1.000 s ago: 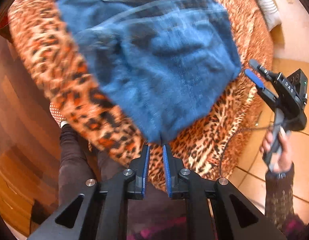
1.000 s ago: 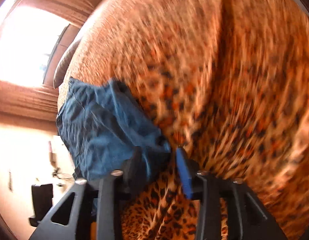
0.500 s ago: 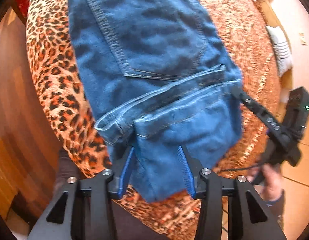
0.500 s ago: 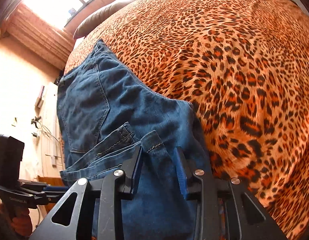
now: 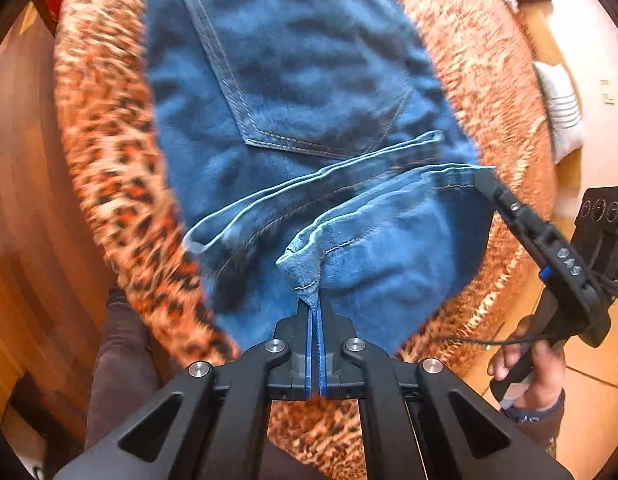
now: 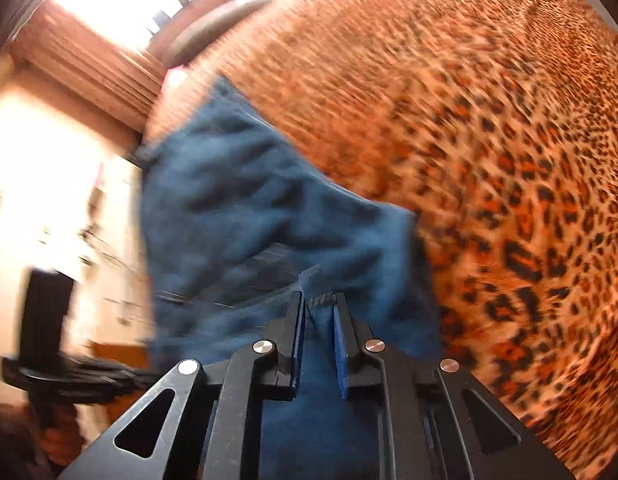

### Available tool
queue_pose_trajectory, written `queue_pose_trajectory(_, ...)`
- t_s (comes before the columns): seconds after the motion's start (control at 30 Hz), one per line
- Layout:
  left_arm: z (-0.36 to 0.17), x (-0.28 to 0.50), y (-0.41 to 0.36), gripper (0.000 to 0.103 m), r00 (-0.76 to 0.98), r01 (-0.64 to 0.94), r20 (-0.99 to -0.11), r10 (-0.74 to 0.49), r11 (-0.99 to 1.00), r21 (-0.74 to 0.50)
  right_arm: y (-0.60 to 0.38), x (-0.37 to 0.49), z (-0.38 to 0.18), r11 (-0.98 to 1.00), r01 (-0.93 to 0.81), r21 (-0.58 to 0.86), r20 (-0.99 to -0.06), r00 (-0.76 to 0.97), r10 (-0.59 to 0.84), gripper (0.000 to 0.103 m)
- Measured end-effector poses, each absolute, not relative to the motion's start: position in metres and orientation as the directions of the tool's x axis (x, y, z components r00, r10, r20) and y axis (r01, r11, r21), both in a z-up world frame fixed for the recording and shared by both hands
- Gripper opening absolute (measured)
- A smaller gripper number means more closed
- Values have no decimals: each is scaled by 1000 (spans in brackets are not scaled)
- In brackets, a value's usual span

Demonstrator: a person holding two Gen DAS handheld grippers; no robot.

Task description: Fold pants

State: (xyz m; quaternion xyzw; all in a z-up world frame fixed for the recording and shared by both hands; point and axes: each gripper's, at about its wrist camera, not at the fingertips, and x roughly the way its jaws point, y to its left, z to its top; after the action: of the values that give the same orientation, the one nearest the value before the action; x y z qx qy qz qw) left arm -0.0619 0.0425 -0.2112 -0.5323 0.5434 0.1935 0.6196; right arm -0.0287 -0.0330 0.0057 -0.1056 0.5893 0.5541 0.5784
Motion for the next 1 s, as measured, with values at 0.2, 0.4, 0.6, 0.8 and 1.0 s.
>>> queue_pose_trajectory(0.2, -245, -66, 46, 4, 208, -879, -929, -306, 358, -315, -7, -31, -10, 376, -772, 513, -813, -295, 502, 18)
queue_pose_trajectory(0.4, -215, -85, 47, 36, 301, -851, -917, -260, 360, -382, -12, -18, -24, 382, -700, 604, -774, -402, 489, 70)
queue_pose_trajectory(0.6, -239, -39, 37, 22, 183, -842, -949, -256, 458, -286, -2, -44, -27, 293, -858, 422, -875, -300, 381, 9)
queue_pose_trajectory(0.8, -210, -38, 15, 25, 204, -788, -935, -290, 518, -333, -27, -14, -13, 422, -767, 484, -845, -284, 454, 29)
queue_pose_trajectory(1.0, -217, -2, -46, 30, 172, -637, -886, -430, 638, -433, -75, -46, 11, 322, -743, 587, -759, -368, 537, 42)
